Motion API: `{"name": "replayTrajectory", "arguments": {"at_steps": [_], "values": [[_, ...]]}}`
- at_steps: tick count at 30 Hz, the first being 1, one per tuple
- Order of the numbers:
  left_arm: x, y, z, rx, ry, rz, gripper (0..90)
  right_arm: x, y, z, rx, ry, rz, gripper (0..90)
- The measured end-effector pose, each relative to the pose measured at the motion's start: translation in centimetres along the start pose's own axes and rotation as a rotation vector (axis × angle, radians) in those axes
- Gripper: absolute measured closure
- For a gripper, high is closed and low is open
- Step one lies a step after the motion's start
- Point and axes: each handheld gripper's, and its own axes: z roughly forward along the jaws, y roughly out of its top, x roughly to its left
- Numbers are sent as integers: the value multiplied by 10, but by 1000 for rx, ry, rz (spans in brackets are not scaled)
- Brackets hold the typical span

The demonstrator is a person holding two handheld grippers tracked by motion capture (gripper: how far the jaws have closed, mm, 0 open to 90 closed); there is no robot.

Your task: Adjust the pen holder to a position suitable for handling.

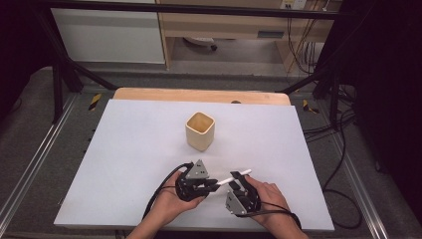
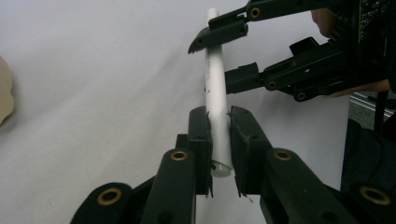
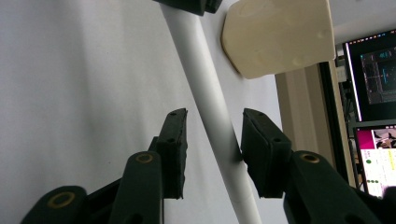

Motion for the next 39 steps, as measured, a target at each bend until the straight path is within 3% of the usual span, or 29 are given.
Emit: {"name": "replayTrajectory", "arguments": {"at_steps": [3,10,18,23,24,28,29,32,35,39], "values": [[0,0,0,2,-5,1,793,1,0,0,0,3,-30,678],[1,0,0,-2,-19,-6,793,3,0,-1,1,-1,-52,739],[2,0,-1,-21,-27,-13,790,6,1,0,10,36,-90,786],[2,0,-3,-60,-12,-16,781,4,0,1,2,45,-74,786],[3,1,-4,-71,-3,-23,753,5,0,0,6,46,-57,786],[7,1,-10,-106,23,-42,608,4,-2,1,18,46,-71,786],[9,1,-12,-115,36,-46,581,4,-3,1,13,41,-45,786],[14,-1,-18,-145,64,-75,494,0,-5,1,26,29,-62,786],[18,-4,-25,-161,129,-83,350,-2,-9,1,31,30,-67,786],[23,-9,-35,-189,184,-109,273,-2,-10,2,35,25,-56,786]]}}
